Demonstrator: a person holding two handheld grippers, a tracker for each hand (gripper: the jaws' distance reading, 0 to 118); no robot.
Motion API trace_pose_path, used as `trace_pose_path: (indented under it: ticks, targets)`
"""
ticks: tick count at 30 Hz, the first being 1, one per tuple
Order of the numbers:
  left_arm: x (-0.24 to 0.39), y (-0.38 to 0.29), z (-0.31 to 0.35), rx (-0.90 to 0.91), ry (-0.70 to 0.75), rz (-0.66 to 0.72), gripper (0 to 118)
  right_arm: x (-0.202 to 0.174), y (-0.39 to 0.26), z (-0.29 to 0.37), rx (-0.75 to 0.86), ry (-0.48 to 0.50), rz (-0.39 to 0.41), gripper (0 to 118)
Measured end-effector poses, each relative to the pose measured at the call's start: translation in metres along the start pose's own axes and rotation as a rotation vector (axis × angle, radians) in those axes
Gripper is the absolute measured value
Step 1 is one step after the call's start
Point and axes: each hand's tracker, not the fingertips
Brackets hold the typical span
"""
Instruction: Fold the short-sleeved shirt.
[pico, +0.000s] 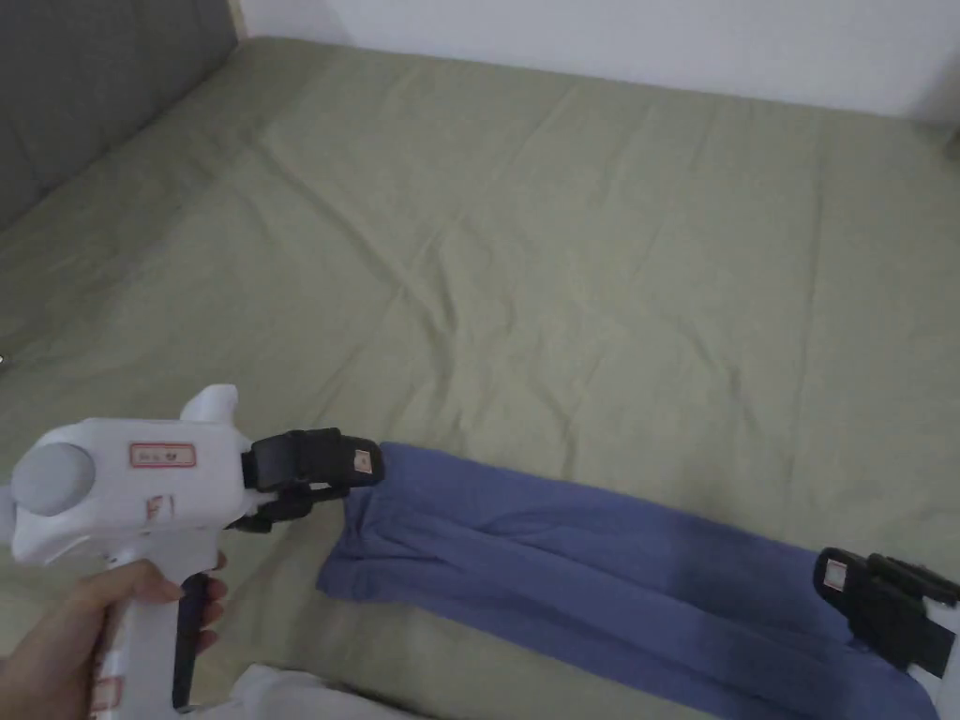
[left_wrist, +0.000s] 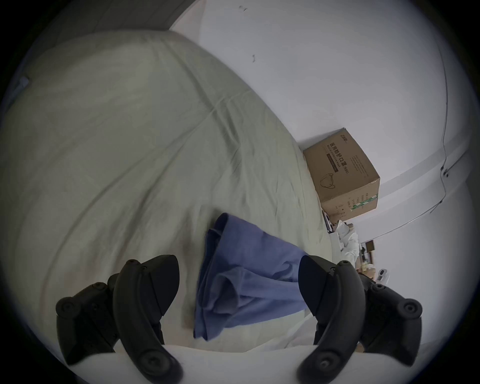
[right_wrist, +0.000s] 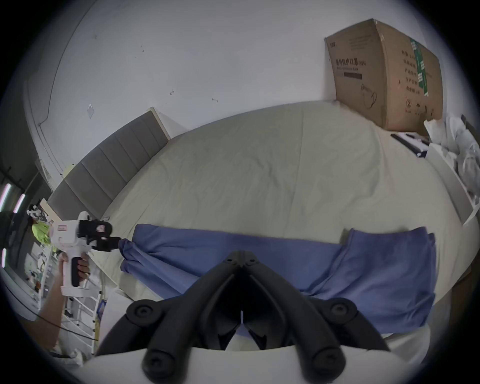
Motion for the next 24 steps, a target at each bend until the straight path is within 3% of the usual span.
trace_pose_path:
  ticks: [4,9,10,12,13,16,24]
  targets:
    - [-0.027,0.0,-0.032,-0.114,-0.11,0.102,97,-0.005,-0.003,-0.014,-0.044,-0.006,-0.014,0]
    - [-0.033,0.004,-0.032,-0.093,-0.164,0.109,92,-0.006,-0.003,-0.017,-0.058,-0.003,0.009,0]
    - [-0.034,0.004,-0.034,-0.105,-0.158,0.11,71,-0.007,-0.002,-0.018,-0.06,-0.001,0.012,0]
    - [-0.035,0.002,-0.037,-0.12,-0.118,0.076,18,-0.008,-0.001,-0.019,-0.06,-0.003,0.026,0]
    - [-0.037,0.0,-0.044,-0.137,-0.065,0.081,10,-0.009,-0.001,-0.019,-0.059,-0.007,0.031,0]
    - [-0.048,-0.009,-0.054,-0.171,-0.192,0.159,8,-0.008,-0.001,-0.019,-0.058,-0.004,0.029,0]
    - [-0.008,0.001,-0.024,-0.107,-0.084,0.094,7,0.01,-0.003,-0.005,-0.041,-0.015,0.002,0]
